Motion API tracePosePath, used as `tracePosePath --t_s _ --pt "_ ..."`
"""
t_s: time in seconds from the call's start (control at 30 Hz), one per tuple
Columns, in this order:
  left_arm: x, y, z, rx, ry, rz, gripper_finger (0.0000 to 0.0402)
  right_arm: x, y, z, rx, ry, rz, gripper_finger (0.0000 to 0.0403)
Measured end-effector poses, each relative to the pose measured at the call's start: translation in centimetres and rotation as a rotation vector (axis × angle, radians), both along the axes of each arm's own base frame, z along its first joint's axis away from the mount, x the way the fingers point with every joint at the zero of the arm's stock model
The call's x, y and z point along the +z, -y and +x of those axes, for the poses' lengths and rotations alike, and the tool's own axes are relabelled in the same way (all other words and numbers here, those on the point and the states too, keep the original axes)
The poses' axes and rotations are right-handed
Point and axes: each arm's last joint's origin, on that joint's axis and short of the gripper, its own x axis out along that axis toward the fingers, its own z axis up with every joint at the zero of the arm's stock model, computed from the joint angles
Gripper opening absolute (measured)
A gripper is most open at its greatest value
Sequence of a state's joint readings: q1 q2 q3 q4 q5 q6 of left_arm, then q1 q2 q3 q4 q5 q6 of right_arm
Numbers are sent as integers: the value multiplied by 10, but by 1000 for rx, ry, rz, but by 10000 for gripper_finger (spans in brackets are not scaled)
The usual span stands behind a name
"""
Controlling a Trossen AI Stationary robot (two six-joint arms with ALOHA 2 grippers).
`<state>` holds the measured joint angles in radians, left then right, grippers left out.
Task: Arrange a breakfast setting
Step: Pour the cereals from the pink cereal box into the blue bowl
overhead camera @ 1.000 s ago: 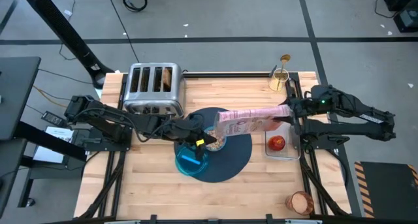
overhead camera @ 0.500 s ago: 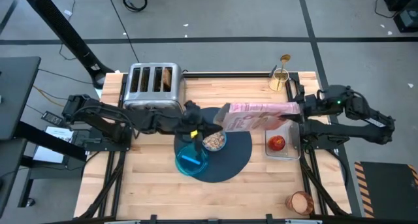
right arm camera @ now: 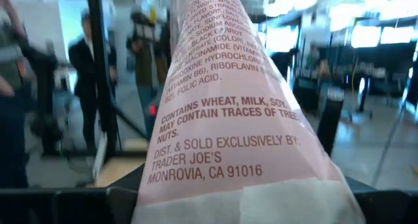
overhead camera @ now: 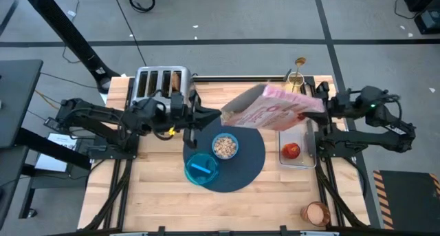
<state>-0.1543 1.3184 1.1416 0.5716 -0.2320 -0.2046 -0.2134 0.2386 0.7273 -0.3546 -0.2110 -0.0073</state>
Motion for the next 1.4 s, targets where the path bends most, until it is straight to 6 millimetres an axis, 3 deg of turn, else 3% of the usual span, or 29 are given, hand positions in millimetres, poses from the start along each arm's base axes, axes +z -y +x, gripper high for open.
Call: tracePosePath --t_s 0.23,0.37,0.7,0.97,1.1,1.4 --pt "10 -2 -8 52 76 13 16 21 0 -1 3 210 17 189" --pt "10 -3 -7 69 78 20 44 33 2 7 8 304 41 189" --pt "8 -6 -5 189 36 138 199 50 12 45 19 445 173 189" --pt "2 -31 0 264 -27 126 318 49 21 84 7 465 198 189" --pt "-2 -43 5 235 -29 131 339 46 25 101 -14 472 198 189" --pt "-7 -58 14 195 11 121 341 35 33 131 -40 441 201 189"
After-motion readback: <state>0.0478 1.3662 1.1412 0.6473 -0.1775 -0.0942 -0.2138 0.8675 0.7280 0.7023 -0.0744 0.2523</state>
